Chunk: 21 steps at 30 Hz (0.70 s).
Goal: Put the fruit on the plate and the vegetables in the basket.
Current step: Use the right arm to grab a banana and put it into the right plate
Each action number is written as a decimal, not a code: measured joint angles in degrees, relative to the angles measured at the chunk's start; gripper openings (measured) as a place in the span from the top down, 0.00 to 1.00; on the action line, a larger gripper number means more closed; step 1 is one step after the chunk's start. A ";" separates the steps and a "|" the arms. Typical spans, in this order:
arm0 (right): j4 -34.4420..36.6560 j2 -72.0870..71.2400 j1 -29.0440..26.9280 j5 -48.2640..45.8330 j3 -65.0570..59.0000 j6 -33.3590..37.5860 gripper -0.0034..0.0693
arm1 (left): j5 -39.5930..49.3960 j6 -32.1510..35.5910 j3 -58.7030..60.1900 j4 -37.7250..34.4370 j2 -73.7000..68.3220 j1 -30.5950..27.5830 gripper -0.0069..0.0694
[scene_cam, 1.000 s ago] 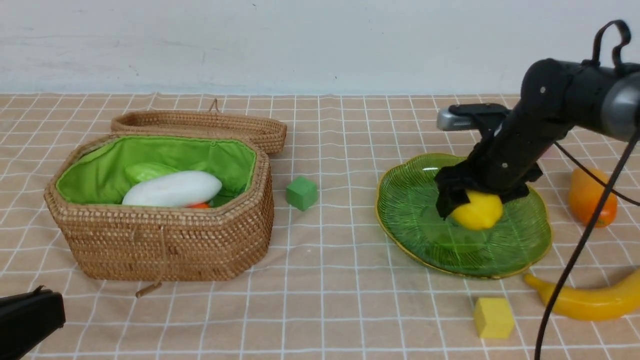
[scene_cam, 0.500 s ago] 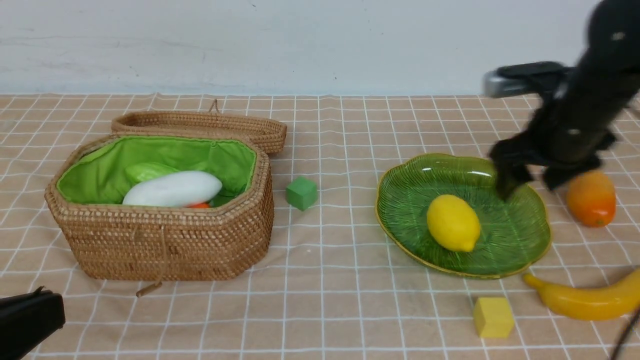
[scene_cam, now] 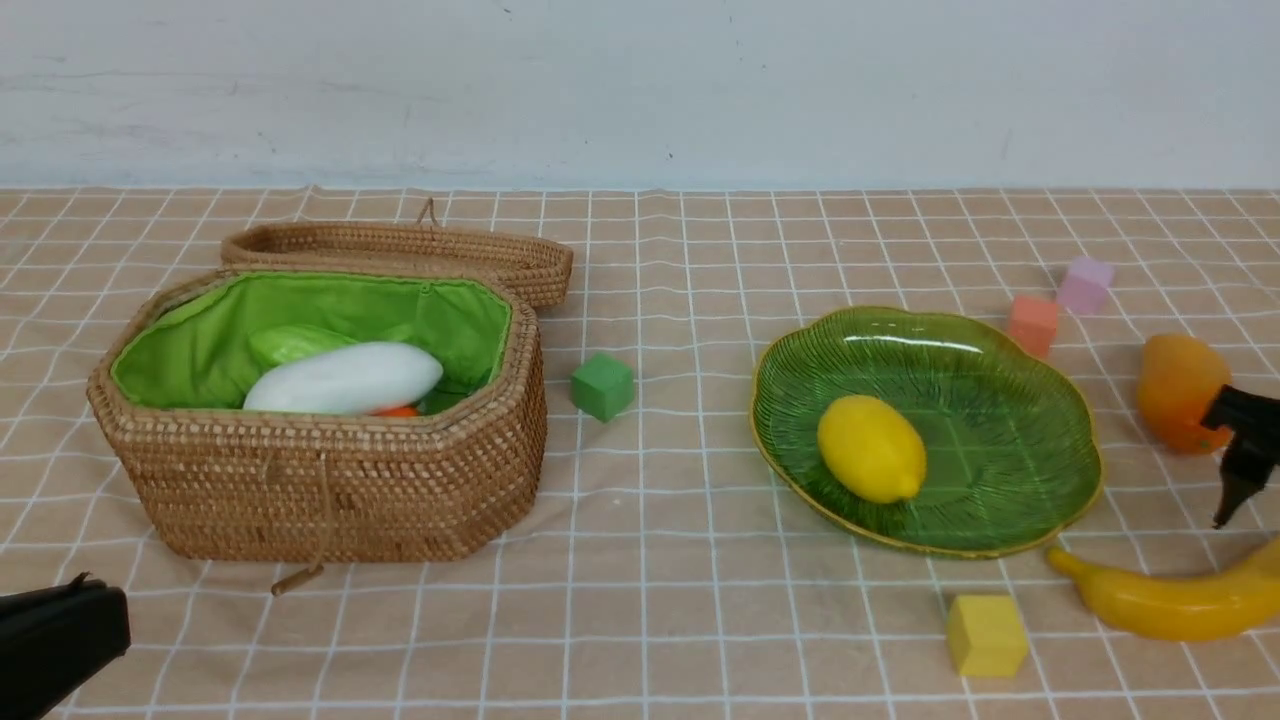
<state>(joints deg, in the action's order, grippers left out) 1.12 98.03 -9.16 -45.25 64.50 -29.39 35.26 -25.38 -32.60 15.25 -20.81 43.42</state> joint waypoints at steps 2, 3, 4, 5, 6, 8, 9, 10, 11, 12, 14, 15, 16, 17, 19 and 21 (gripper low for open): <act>0.00 1.32 -0.06 0.07 0.00 0.00 0.19 | 0.00 0.00 0.00 0.00 0.00 0.00 0.92; -0.06 2.83 -0.07 -0.21 0.00 0.00 0.19 | 0.00 0.00 0.00 0.00 0.00 0.00 0.92; -0.13 4.22 -0.13 -0.26 0.00 0.00 0.19 | 0.00 0.00 0.00 0.00 0.00 0.00 0.92; -0.21 4.42 -0.13 -0.26 0.00 0.00 0.19 | 0.00 0.00 0.00 0.00 0.00 0.00 0.92; -0.22 5.69 -0.13 -0.19 0.00 0.00 0.19 | 0.00 0.00 0.00 0.00 0.00 0.00 0.92; -0.27 7.34 -0.14 0.80 0.00 0.47 0.20 | 0.05 0.00 0.00 0.14 0.00 0.00 0.92; -0.27 7.46 -0.14 0.80 0.00 0.59 0.21 | 0.05 0.00 0.00 0.14 0.00 0.00 0.92; -0.27 8.32 -0.14 1.74 0.00 1.82 0.24 | 0.05 0.00 0.00 0.19 0.00 0.00 0.92; -0.27 8.42 -0.14 1.83 0.00 1.96 0.24 | 0.05 0.00 0.00 0.19 0.00 0.00 0.92; -0.28 8.56 -0.19 2.07 0.00 3.83 0.32 | 0.05 0.00 0.00 0.19 0.00 0.00 0.92; -0.28 8.56 -0.19 2.23 0.00 6.96 0.48 | -0.01 0.00 0.00 0.19 0.00 0.00 0.92; -0.50 8.56 -0.19 2.23 0.00 8.61 0.53 | -0.01 0.00 0.00 0.19 0.00 0.00 0.92; -1.12 8.51 -0.19 2.00 0.07 10.02 0.53 | -0.01 0.00 0.00 0.19 0.00 0.00 0.92; -1.12 8.49 -0.19 1.87 0.08 10.28 0.52 | -0.01 0.00 0.00 0.19 0.00 0.00 0.92; -3.76 7.84 -0.19 -2.69 1.53 11.73 0.52 | -0.01 0.00 0.00 0.19 0.00 0.00 0.92; -4.20 6.28 0.05 -7.44 3.95 12.40 0.52 | -0.20 0.00 0.00 0.19 0.00 0.00 0.92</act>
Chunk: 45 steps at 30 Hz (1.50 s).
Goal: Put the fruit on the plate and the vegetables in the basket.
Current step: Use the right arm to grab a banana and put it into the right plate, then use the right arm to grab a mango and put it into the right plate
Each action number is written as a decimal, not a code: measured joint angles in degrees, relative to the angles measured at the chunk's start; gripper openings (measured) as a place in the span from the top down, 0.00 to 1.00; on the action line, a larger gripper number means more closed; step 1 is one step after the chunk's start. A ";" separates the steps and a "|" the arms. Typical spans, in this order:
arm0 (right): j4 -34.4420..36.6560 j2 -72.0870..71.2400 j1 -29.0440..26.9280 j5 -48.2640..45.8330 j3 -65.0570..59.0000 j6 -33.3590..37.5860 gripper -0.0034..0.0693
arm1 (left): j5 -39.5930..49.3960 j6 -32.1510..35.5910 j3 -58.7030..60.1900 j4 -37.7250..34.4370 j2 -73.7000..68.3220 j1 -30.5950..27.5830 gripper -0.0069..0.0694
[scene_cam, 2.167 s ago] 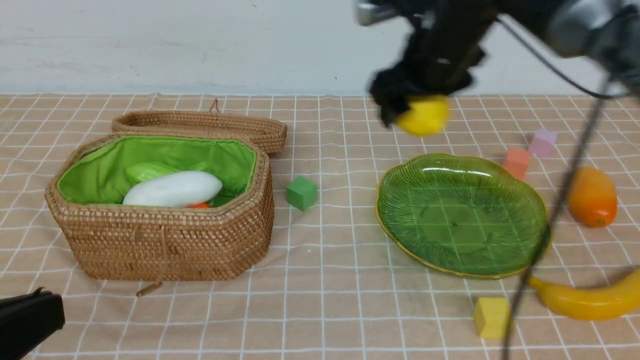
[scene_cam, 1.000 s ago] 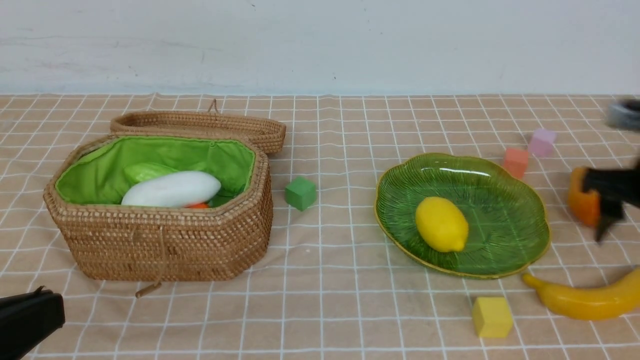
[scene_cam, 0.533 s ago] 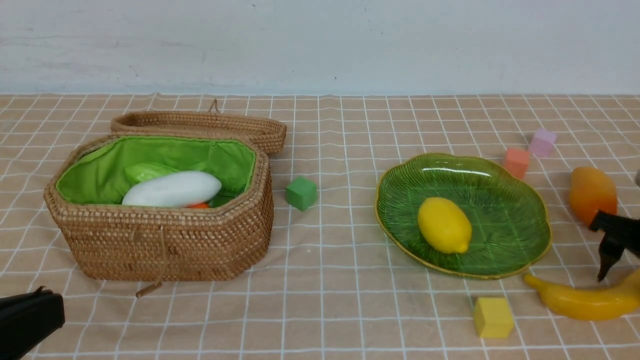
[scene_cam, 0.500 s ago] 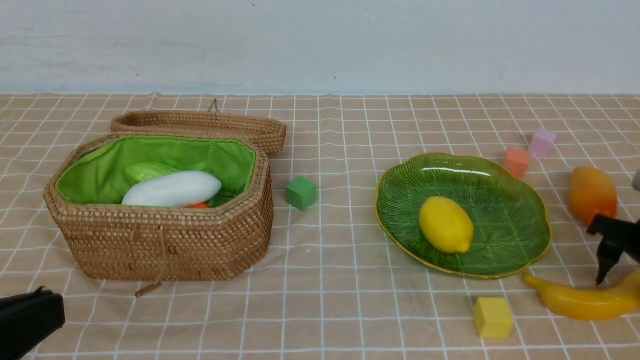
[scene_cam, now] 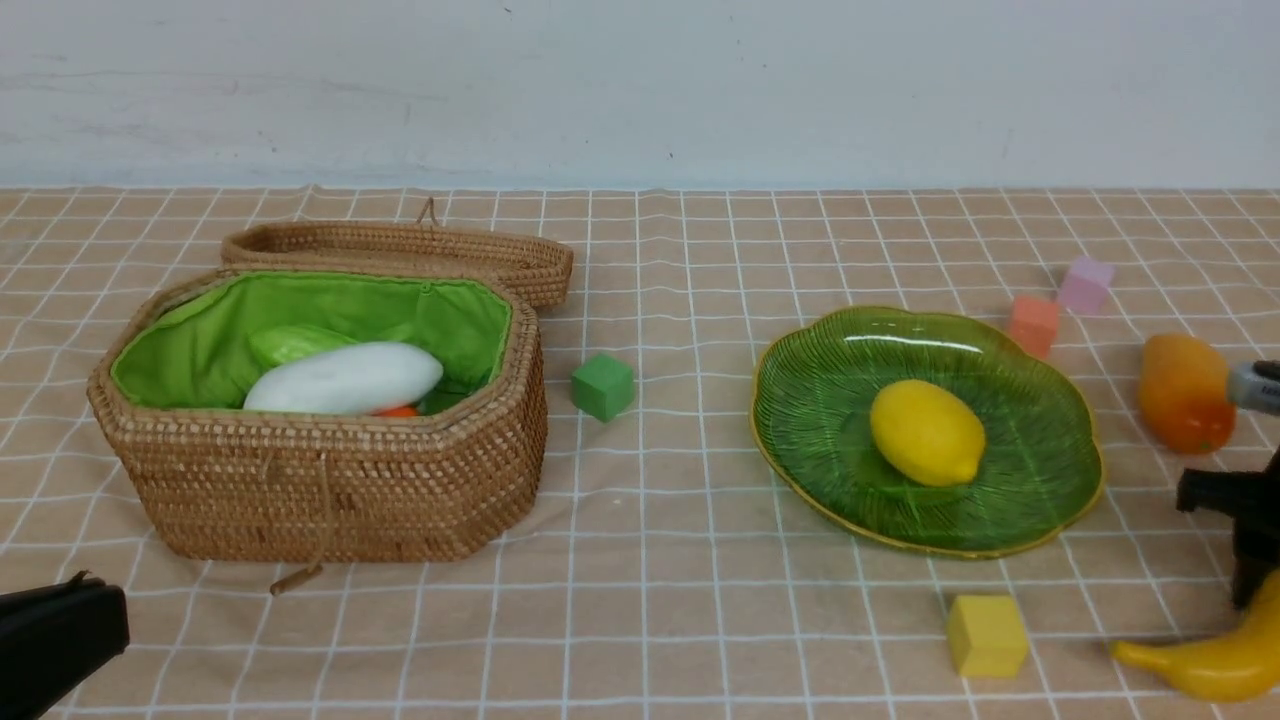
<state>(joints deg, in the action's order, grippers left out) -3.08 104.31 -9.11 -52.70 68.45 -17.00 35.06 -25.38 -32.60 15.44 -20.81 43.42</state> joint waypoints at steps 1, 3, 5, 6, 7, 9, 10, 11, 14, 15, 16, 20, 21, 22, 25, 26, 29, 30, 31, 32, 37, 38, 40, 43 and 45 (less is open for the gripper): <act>0.12 -1.03 0.40 -1.46 1.18 0.74 0.52 | -0.12 0.00 0.00 0.00 0.00 0.00 0.92; 3.08 -3.41 1.99 -2.94 4.31 3.86 0.52 | -0.43 0.00 0.00 0.00 0.00 0.00 0.92; 5.83 -4.08 4.18 -3.04 7.70 6.99 0.52 | -0.88 0.28 0.00 0.06 0.00 0.00 0.92; 7.78 -3.82 5.62 -2.85 9.47 8.20 0.52 | -0.96 0.55 0.00 0.10 0.00 0.00 0.92; 10.03 -2.09 7.80 -1.91 13.44 9.62 0.52 | -1.62 0.96 0.00 0.19 0.00 0.00 0.92; 10.45 1.35 9.57 -0.71 16.83 10.03 0.52 | -1.97 1.10 0.00 0.19 0.00 0.00 0.92; 10.30 3.18 10.04 -0.12 18.86 10.15 0.52 | -2.12 1.24 0.00 0.19 0.00 0.00 0.92; 9.91 6.57 10.42 0.38 21.26 10.20 0.52 | -2.18 1.29 0.00 0.19 0.00 0.00 0.92; 9.26 12.83 10.57 -0.71 26.72 10.20 0.51 | -2.18 1.29 0.00 0.19 0.00 0.00 0.92; 9.17 13.22 10.57 -1.08 27.42 10.20 0.51 | -2.18 1.29 0.00 0.19 0.00 0.00 0.92; 8.99 14.94 10.57 -2.05 28.73 10.20 0.49 | -2.18 1.29 0.00 0.19 0.00 0.00 0.92; 9.07 18.31 10.57 -5.94 33.19 10.32 0.24 | -2.24 1.29 0.00 0.19 0.00 0.00 0.92; 9.30 18.31 10.57 -6.76 34.20 10.32 0.12 | -2.37 1.29 0.00 0.19 0.00 0.00 0.92; 9.30 18.21 10.57 -7.54 34.90 10.32 0.07 | -2.48 1.29 0.00 0.19 0.00 0.00 0.92; 8.70 17.49 10.57 -10.21 36.90 10.32 0.03 | -2.75 1.29 0.00 0.19 0.00 0.00 0.92; 8.21 17.14 10.57 -11.14 37.49 10.43 0.03 | -2.80 1.29 0.00 0.19 0.00 0.00 0.92; 3.08 15.19 9.95 -13.19 38.79 11.01 0.07 | -2.97 1.29 0.00 0.19 0.00 0.00 0.92; 2.65 15.09 9.84 -13.19 38.75 11.01 0.07 | -2.97 1.29 0.00 0.19 0.00 0.00 0.92; 0.59 14.55 8.65 -12.77 39.02 10.36 0.10 | -2.97 1.29 0.00 0.19 0.00 0.00 0.92; -0.40 14.49 7.44 -12.17 39.16 9.76 0.11 | -3.00 1.29 0.00 0.19 0.00 0.00 0.92; 0.14 17.45 0.01 -6.31 39.16 7.56 0.12 | -3.00 1.29 0.00 0.19 0.00 0.00 0.92; 0.34 17.66 -0.27 -6.01 39.16 7.49 0.12 | -3.00 1.29 0.00 0.19 0.00 0.00 0.92; 3.51 19.87 -2.54 -3.16 39.16 7.50 0.12 | -3.00 1.29 0.00 0.19 0.00 0.00 0.92; 8.84 22.62 -4.09 1.39 39.16 7.56 0.12 | -2.95 1.29 0.00 0.19 0.00 0.00 0.92; 11.70 25.58 -4.36 4.94 39.20 8.79 0.12 | -2.95 1.29 0.00 0.19 0.00 0.00 0.92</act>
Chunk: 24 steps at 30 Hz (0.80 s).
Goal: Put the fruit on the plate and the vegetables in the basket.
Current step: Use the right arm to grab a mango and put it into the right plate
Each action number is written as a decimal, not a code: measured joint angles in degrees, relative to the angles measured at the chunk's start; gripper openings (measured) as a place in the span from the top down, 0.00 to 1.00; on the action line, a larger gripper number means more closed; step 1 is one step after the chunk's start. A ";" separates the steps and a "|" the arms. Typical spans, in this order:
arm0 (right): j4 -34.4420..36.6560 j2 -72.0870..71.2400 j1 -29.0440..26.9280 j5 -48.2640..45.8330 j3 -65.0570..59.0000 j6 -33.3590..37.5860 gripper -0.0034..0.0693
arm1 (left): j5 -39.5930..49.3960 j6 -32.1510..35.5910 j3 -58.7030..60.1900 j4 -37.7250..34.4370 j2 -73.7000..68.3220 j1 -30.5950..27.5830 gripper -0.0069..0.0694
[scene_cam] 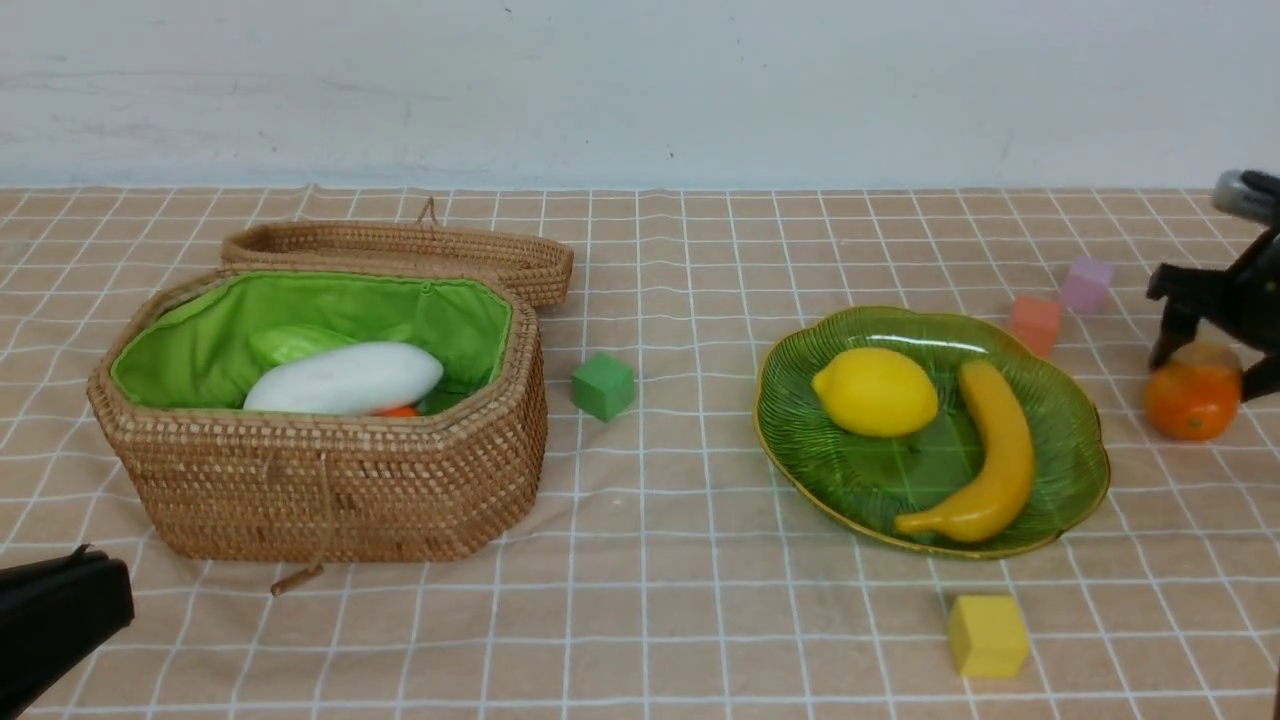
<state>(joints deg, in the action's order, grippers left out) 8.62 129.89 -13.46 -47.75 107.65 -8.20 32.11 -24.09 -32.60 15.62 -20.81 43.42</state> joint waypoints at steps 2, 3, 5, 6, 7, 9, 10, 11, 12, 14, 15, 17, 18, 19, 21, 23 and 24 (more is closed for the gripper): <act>1.20 1.85 0.00 1.40 0.00 1.11 0.13 | 0.00 0.00 0.00 0.05 0.00 0.00 0.92; 1.58 2.19 0.05 2.17 0.28 1.37 0.14 | 0.00 0.00 0.00 0.05 0.00 0.00 0.92; 2.17 2.66 0.06 2.40 0.64 1.69 0.17 | 0.00 0.00 0.00 0.05 0.00 0.00 0.92; 2.40 2.67 0.06 2.26 0.71 1.83 0.18 | 0.00 0.00 0.00 0.05 0.00 0.00 0.92; 2.60 2.67 0.06 2.18 0.78 2.19 0.18 | 0.00 0.00 0.00 0.05 0.00 0.00 0.92; 2.73 2.30 0.06 1.75 0.78 3.09 0.18 | 0.00 0.00 0.00 0.05 0.00 0.00 0.92; 2.73 2.29 0.06 1.45 0.78 3.22 0.18 | 0.00 0.00 0.00 0.05 0.00 0.00 0.92; 3.06 1.41 0.11 -1.12 0.49 3.53 0.18 | 0.00 0.00 0.00 0.05 0.00 0.00 0.92; 3.37 0.58 0.18 -3.68 0.15 3.79 0.18 | 0.00 0.00 0.00 0.05 0.00 0.00 0.92; 3.70 -1.11 0.44 -6.91 -0.12 4.21 0.18 | 0.00 -0.05 0.00 0.05 0.00 0.00 0.92; 3.80 -3.00 1.30 -9.95 -0.30 4.90 0.18 | 0.00 -0.05 0.00 0.05 0.00 0.00 0.92; 4.11 -6.20 3.27 -12.78 -0.36 5.77 0.18 | -0.06 -0.05 0.00 0.11 0.00 0.00 0.92; 4.45 -7.83 4.77 -13.83 -0.36 6.07 0.18 | -0.06 -0.05 0.00 0.11 0.00 0.00 0.92; 4.88 -9.09 6.10 -14.36 -0.36 6.19 0.18 | -0.06 -0.05 0.00 0.04 0.00 0.00 0.92; 5.91 -10.06 10.56 -14.82 -0.36 7.05 0.18 | -0.11 -0.05 0.00 0.04 0.00 0.00 0.92; 6.42 -9.51 13.39 -14.82 -0.46 7.43 0.18 | -0.11 -0.05 0.00 0.04 0.00 0.00 0.92; 6.43 -8.84 14.84 -14.68 -0.46 7.57 0.18 | -0.11 -0.05 0.00 0.04 0.00 0.00 0.92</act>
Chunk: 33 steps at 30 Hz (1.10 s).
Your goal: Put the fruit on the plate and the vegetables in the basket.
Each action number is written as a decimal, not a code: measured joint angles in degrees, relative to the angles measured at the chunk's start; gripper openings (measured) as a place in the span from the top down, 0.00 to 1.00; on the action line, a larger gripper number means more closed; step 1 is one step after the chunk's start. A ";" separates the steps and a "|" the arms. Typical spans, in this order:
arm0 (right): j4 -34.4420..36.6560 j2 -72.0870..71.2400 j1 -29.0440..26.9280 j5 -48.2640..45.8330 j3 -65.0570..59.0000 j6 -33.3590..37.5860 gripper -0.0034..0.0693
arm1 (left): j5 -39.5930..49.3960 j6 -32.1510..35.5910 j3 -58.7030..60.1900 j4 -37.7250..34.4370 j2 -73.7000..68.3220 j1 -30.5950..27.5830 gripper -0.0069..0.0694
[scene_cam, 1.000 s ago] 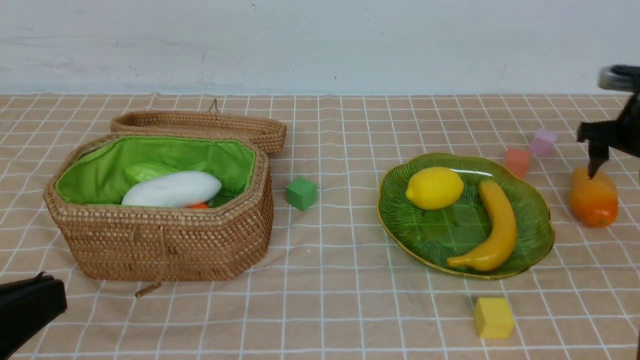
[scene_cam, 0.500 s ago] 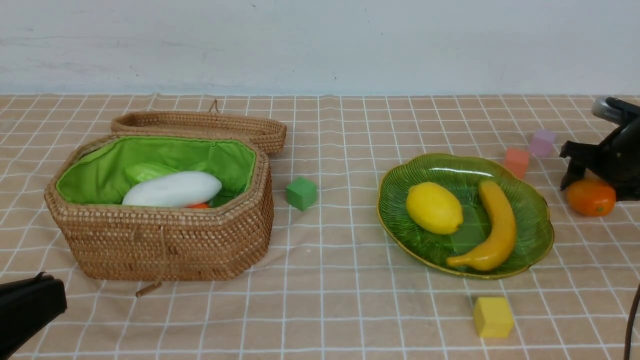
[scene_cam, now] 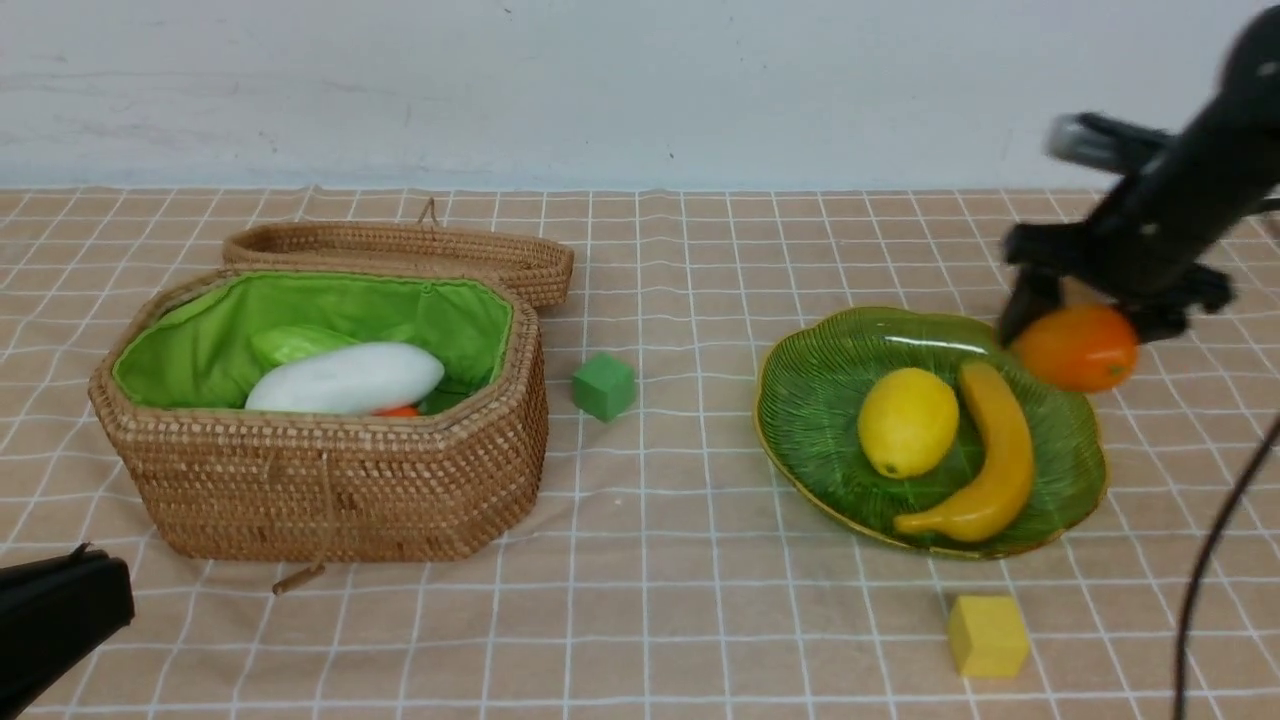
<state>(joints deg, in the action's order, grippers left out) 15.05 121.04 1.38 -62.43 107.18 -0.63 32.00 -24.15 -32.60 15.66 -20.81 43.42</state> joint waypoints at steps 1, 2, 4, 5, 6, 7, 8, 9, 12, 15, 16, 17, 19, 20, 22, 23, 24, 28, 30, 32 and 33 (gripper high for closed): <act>-0.06 0.95 1.58 0.72 -0.07 -0.01 0.18 | 0.05 0.00 0.00 0.00 0.00 0.00 0.92; -0.23 1.55 2.22 1.15 -0.13 -0.01 0.18 | 0.05 0.00 0.00 0.00 0.00 0.00 0.92; -0.52 2.72 3.13 2.18 -0.30 -0.33 0.14 | 0.05 0.00 0.00 0.00 0.00 0.00 0.92; -0.62 3.00 3.28 2.35 -0.37 -0.60 0.10 | 0.05 0.13 0.00 0.00 0.00 0.00 0.92; -0.84 3.18 3.54 2.57 -0.42 -0.94 0.06 | 0.10 0.27 0.00 0.00 0.00 0.00 0.92; -0.83 3.24 3.53 2.60 -0.42 -0.99 0.06 | 0.10 0.27 0.00 0.00 0.00 0.00 0.92; -0.83 3.16 3.74 2.66 -0.49 -1.34 0.02 | 0.10 0.84 0.00 0.00 0.00 0.00 0.92; -0.83 2.93 3.85 2.60 -0.49 -1.39 0.02 | 0.16 1.00 0.00 0.00 0.00 0.00 0.92; -0.89 0.98 4.04 1.40 -0.49 -1.53 0.03 | 0.35 1.36 0.00 0.68 0.00 0.00 0.91; -1.19 -1.45 4.15 -1.54 -0.49 -1.53 0.07 | 0.42 1.36 0.00 1.29 0.00 0.00 0.91; -1.61 -4.49 4.15 -4.43 -0.62 -1.27 0.13 | 0.49 1.04 0.00 1.56 0.00 0.00 0.91; -1.76 -5.72 4.21 -5.66 -1.00 -0.97 0.17 | 0.49 0.90 0.05 1.73 0.00 0.00 0.91; -2.08 -10.88 4.32 -6.97 -2.83 0.00 0.28 | -0.24 0.47 0.59 2.78 0.33 0.00 0.91; -2.24 -14.03 4.39 -7.21 -4.65 0.29 0.35 | -1.35 -0.01 1.46 3.68 0.97 0.00 0.91; -2.37 -21.40 4.56 -7.39 -10.84 1.11 0.52 | -4.63 -1.94 4.28 5.34 3.83 0.00 0.93; -2.37 -23.06 4.56 -7.39 -11.51 1.12 0.53 | -5.27 -2.46 4.96 5.46 4.17 0.00 0.93; -2.42 -29.95 4.60 -7.55 -17.59 1.40 0.66 | -7.67 -4.70 7.96 6.31 6.87 0.00 0.93; -2.59 -46.93 4.60 -5.79 -32.94 1.45 0.90 | -14.27 -8.29 14.56 10.39 12.10 0.00 0.93; -2.66 -55.94 4.60 -3.59 -40.67 1.45 0.96 | -17.19 -8.56 16.75 12.56 13.15 0.00 0.93; -2.78 -65.80 4.60 -2.03 -48.64 0.63 0.96 | -19.21 -8.87 18.35 14.08 13.62 0.00 0.93; -3.00 -71.47 4.60 -1.54 -53.67 -0.58 0.96 | -19.76 -8.92 18.91 14.37 13.67 0.00 0.93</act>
<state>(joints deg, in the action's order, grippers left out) 12.05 49.57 5.97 -63.97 53.52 -1.20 12.24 -33.06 -13.69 30.04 -7.14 43.42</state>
